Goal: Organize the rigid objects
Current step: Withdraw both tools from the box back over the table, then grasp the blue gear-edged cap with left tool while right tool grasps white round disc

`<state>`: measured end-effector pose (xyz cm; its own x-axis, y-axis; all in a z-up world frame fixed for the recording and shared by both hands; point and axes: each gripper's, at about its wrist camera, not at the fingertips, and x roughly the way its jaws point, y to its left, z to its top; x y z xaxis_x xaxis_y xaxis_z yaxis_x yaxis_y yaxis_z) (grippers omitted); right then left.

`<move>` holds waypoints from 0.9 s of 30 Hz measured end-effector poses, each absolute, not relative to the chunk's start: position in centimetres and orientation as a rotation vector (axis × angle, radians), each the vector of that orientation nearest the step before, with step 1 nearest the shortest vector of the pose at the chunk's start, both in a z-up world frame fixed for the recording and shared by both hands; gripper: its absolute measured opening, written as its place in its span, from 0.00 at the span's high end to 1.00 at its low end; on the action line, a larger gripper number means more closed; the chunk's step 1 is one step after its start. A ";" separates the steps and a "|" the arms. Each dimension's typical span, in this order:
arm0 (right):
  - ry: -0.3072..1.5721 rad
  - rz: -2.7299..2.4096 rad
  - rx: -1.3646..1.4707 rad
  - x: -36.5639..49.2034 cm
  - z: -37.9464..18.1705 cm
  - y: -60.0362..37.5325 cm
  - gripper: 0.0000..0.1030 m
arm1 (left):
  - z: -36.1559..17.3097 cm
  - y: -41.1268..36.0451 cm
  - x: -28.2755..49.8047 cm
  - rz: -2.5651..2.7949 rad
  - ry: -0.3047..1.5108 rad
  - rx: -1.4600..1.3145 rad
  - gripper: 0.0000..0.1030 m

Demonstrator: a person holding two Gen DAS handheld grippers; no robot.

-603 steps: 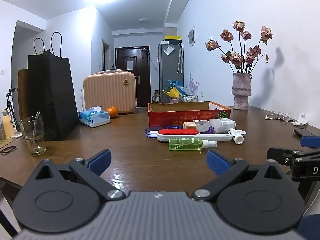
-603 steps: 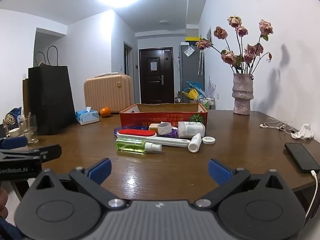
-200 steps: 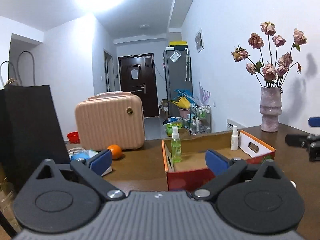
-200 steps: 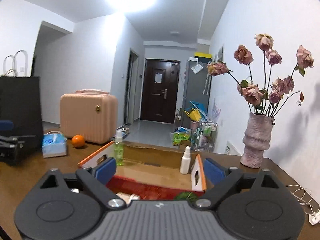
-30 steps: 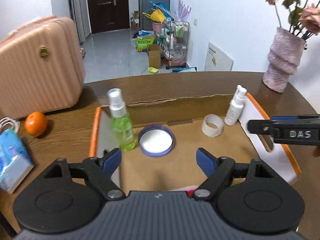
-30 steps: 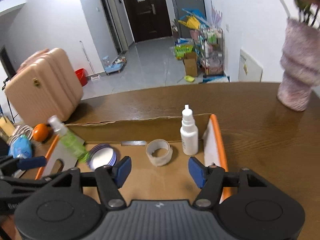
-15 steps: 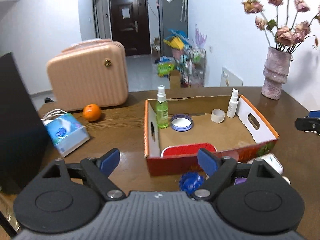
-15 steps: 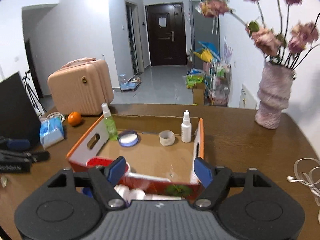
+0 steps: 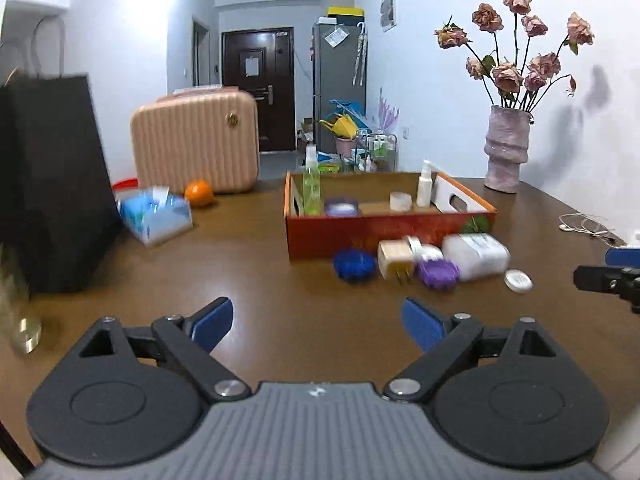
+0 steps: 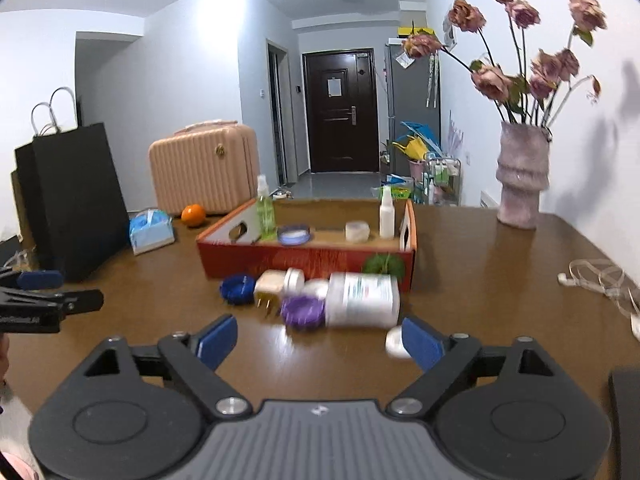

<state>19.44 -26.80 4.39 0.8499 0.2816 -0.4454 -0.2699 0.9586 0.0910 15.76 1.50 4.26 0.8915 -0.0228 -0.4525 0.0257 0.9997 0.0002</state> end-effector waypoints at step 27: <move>0.535 0.259 0.070 22.8 -1.2 -26.3 0.15 | -1.1 0.1 24.8 -0.058 0.621 0.045 0.16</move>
<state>22.76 -26.31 -1.21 0.8285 0.2619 -0.4950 -0.2254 0.9651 0.1333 24.81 0.08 -1.09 0.8116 -0.0407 -0.5827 0.0680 0.9974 0.0251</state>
